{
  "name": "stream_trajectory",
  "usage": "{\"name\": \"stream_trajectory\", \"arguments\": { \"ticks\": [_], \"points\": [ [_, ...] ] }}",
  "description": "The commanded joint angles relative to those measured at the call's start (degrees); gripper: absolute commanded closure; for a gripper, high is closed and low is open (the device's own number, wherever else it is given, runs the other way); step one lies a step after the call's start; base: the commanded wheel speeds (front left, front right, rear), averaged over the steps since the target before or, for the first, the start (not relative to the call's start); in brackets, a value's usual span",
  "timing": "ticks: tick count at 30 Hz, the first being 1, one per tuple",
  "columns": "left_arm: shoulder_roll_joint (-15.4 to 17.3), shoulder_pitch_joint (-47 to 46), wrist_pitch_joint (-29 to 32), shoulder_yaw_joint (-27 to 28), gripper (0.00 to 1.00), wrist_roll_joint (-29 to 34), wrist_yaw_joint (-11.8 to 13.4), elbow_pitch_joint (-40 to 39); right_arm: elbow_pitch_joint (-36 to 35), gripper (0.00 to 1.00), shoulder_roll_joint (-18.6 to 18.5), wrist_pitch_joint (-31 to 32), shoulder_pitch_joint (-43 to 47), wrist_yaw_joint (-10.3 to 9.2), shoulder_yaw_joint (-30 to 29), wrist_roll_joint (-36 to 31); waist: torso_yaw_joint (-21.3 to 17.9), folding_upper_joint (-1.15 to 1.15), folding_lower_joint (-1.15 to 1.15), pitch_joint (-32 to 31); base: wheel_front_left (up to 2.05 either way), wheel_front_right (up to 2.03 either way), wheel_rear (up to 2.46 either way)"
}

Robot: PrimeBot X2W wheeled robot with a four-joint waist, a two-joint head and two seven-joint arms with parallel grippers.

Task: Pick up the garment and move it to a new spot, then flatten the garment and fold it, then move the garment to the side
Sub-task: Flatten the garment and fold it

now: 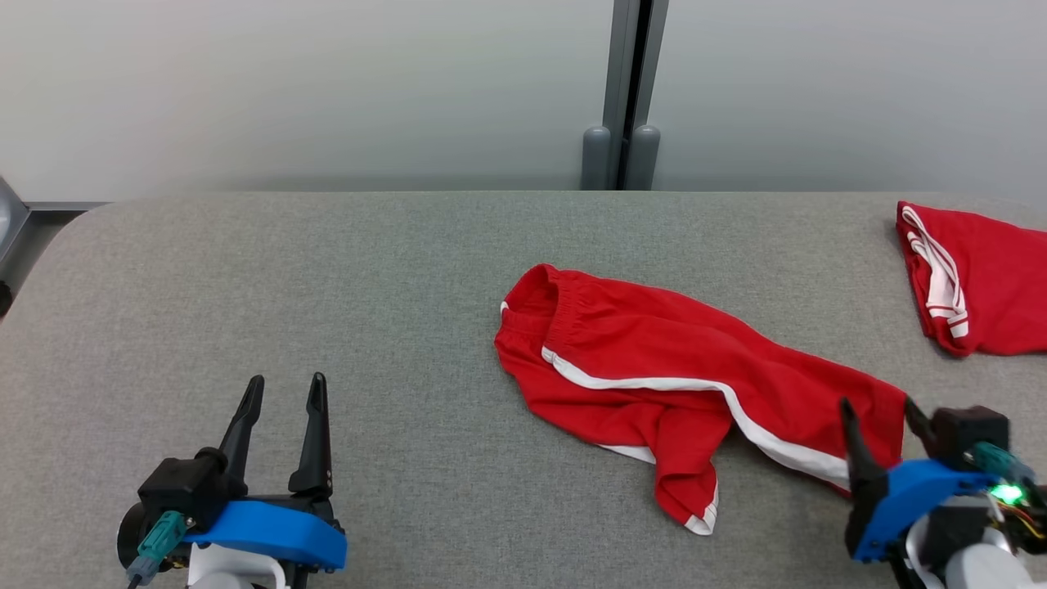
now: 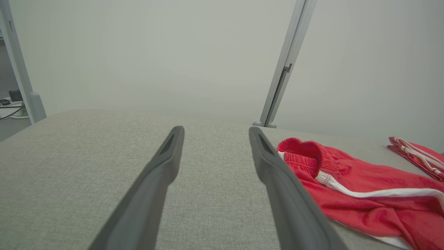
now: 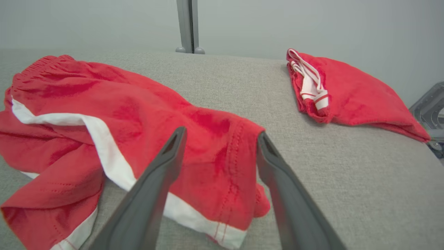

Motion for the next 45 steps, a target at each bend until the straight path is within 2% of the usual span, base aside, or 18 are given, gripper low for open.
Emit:
{"name": "stream_trajectory", "arguments": {
  "ticks": [1,5,10,16,23,32,39,45],
  "points": [
    [0.1,0.2,-0.2,0.5,0.00,0.0,0.1,0.0,-2.4,0.00,0.5,-1.1,2.4,0.01,-1.9,0.7,-0.2,0.00,0.00,-0.1,0.00,0.00,0.00],
    [0.4,0.8,-0.2,1.3,0.00,-0.1,0.2,-0.1,-7.6,0.00,1.0,-3.4,5.4,0.01,-3.5,1.5,-1.0,0.00,0.00,-0.3,0.00,0.00,0.00],
    [0.4,1.5,-0.2,2.3,0.00,0.3,0.6,-0.1,-11.9,0.00,1.1,-7.9,8.2,0.01,-2.5,7.2,-2.0,0.00,0.00,-1.2,0.00,0.00,0.00],
    [0.4,2.8,-0.2,2.6,0.00,0.8,0.6,0.6,-13.5,0.00,1.1,-11.2,10.3,0.01,0.5,9.0,-3.1,0.00,0.00,-2.5,0.00,0.00,0.00],
    [-0.2,2.0,0.2,1.5,0.00,0.8,0.5,1.7,-13.4,0.00,1.1,-10.5,10.3,0.01,2.0,9.1,-3.6,0.00,0.00,-2.3,0.00,0.00,0.00],
    [-1.7,-8.1,4.4,-5.1,0.00,1.4,-1.5,8.1,-13.3,0.00,1.0,-10.5,8.3,0.01,4.5,9.9,-5.2,0.00,0.00,0.4,0.00,0.00,0.00],
    [-2.3,-16.3,6.9,-13.7,0.00,-0.1,-2.2,16.9,-12.4,0.00,1.1,-11.3,6.7,0.01,9.0,11.3,-9.1,0.00,0.00,3.7,0.00,0.00,0.00],
    [0.5,-21.6,7.7,-21.0,0.00,-2.3,-2.2,22.8,-11.5,0.00,1.0,-12.1,5.4,0.01,11.1,12.3,-12.3,0.00,0.00,6.1,0.00,0.00,0.00]
  ]
}}
